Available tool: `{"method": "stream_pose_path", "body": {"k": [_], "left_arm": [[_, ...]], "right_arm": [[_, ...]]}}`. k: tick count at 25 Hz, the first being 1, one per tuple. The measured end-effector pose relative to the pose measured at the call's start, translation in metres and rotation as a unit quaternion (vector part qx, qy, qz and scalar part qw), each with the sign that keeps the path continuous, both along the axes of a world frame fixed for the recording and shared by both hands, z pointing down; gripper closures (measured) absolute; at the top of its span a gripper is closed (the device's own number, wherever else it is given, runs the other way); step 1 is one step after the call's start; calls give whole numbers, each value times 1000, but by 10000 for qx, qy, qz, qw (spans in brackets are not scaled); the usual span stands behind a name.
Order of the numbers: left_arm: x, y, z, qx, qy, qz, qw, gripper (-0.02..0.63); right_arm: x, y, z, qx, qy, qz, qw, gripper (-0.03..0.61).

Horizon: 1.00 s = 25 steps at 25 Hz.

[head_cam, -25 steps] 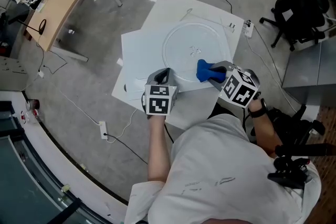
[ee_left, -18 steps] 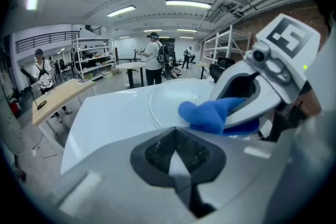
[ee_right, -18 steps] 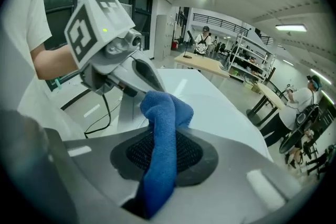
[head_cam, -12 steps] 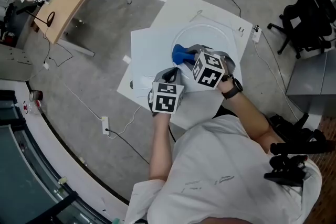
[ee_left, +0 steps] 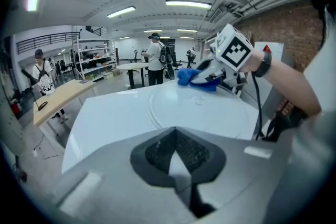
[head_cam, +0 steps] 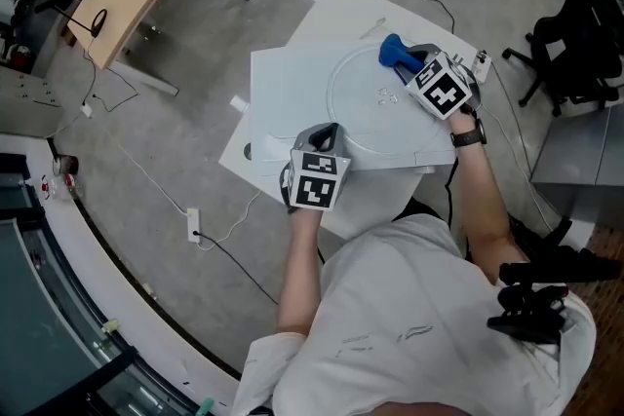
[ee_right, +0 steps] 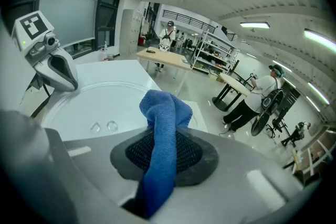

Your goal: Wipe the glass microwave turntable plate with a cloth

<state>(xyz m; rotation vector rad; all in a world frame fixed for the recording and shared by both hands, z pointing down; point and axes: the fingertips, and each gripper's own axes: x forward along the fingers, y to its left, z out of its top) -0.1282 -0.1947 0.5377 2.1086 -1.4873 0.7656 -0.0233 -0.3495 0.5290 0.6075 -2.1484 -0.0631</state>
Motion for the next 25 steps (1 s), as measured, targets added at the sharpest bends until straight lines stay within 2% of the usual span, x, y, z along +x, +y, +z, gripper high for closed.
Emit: {"method": "stream_pose_path", "body": {"k": [4, 9, 14, 17, 20, 25], "left_arm": [[-2, 0, -1, 17, -14, -5, 10000, 612], [-2, 2, -1, 10, -6, 16, 10000, 612], [-2, 1, -1, 19, -9, 21, 10000, 612], [-2, 1, 0, 25, -32, 17, 10000, 612], [-2, 0, 1, 17, -33, 20, 10000, 612], [-3, -2, -1, 17, -62, -14, 10000, 612]], "right_arm": [[33, 15, -1, -57, 138, 50, 9999, 500], [62, 58, 0, -172, 557, -296, 9979, 497], [66, 111, -4, -577, 523, -790, 9938, 494], [49, 140, -3, -684, 522, -1184, 9892, 488], [14, 164, -1, -793, 297, -1613, 9833, 488], [-48, 164, -1, -682, -57, -1994, 9775, 491]]}}
